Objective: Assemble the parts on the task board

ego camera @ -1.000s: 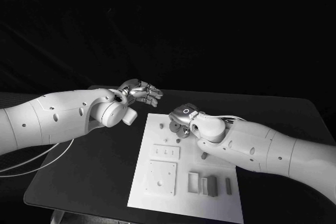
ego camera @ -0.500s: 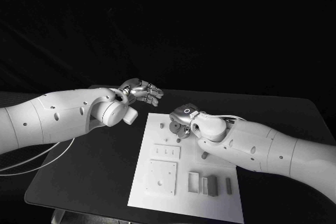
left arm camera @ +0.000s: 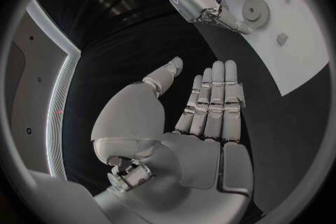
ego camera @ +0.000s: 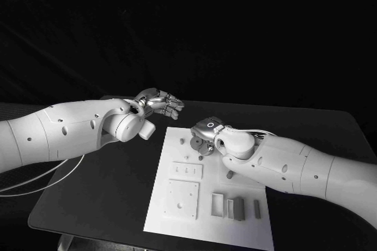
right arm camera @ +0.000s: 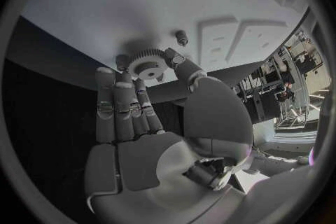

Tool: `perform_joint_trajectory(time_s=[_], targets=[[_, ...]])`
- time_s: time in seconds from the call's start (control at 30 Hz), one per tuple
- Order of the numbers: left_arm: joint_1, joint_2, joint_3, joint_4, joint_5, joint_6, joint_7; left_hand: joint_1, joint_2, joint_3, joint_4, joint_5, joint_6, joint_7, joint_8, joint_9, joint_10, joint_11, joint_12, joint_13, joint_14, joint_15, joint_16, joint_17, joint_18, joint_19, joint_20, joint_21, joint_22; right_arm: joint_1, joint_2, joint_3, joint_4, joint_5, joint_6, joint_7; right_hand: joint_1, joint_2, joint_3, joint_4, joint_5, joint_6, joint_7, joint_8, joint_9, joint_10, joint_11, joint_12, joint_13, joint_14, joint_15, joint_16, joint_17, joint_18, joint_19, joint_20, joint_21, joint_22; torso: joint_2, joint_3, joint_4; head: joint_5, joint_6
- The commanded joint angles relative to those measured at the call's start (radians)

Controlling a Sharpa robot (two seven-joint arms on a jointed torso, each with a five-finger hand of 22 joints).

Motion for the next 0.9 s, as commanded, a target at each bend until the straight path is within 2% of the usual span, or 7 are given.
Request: perform_joint_trajectory(time_s=[0.03,0.57,0.9], targets=[[0.002,0.001,0.001,0.002,-0.004,0.003,0.005,0.002,-0.012,0.004,0.000,0.003,-0.010,0.009,-0.004,0.001,-0.009,-0.001,-0.005,0.001,0.007,0.003,-0.004,0.001,0.011,0.003,-0.005,-0.004,0.001,-0.002,-0.002,-0.001,0.007,0.005,0.002,0.012,0.011,0.002,0.050,0.055,0.006,-0.002,-0.002,0.003,0.001,0.140,-0.030,0.002,0.020,-0.002,-0.008,-0.007,0.001,0.085,-0.005,-0.005,-0.004,0.016,0.000,-0.0002,0.0004,0.000,0.000],[0.002,-0.002,0.001,0.003,-0.007,0.002,0.004,0.003,-0.013,0.004,-0.002,0.003,-0.010,0.009,-0.004,0.001,-0.009,-0.001,-0.005,0.002,0.007,0.003,-0.005,0.003,0.011,0.003,-0.005,-0.005,0.002,-0.004,-0.013,-0.001,0.021,0.010,0.006,0.016,0.013,0.003,0.050,0.056,0.006,-0.002,-0.004,0.004,0.002,0.140,-0.030,0.002,0.023,-0.004,-0.008,-0.007,0.001,0.085,-0.006,-0.005,-0.005,0.016,0.000,-0.0007,0.0007,0.002,-0.001],[0.002,-0.003,0.001,0.003,-0.007,0.002,0.004,0.003,-0.013,0.004,-0.002,0.003,-0.010,0.009,-0.004,0.002,-0.009,-0.001,-0.006,0.002,0.007,0.003,-0.006,0.003,0.011,0.003,-0.005,-0.005,0.002,-0.005,-0.013,-0.001,0.005,0.009,-0.018,0.010,0.016,0.006,0.050,0.056,0.006,-0.002,-0.003,0.005,0.002,0.139,-0.030,0.002,0.026,-0.005,-0.008,-0.008,0.002,0.085,-0.008,-0.005,-0.005,0.016,0.000,-0.0002,0.0003,0.002,0.003]])
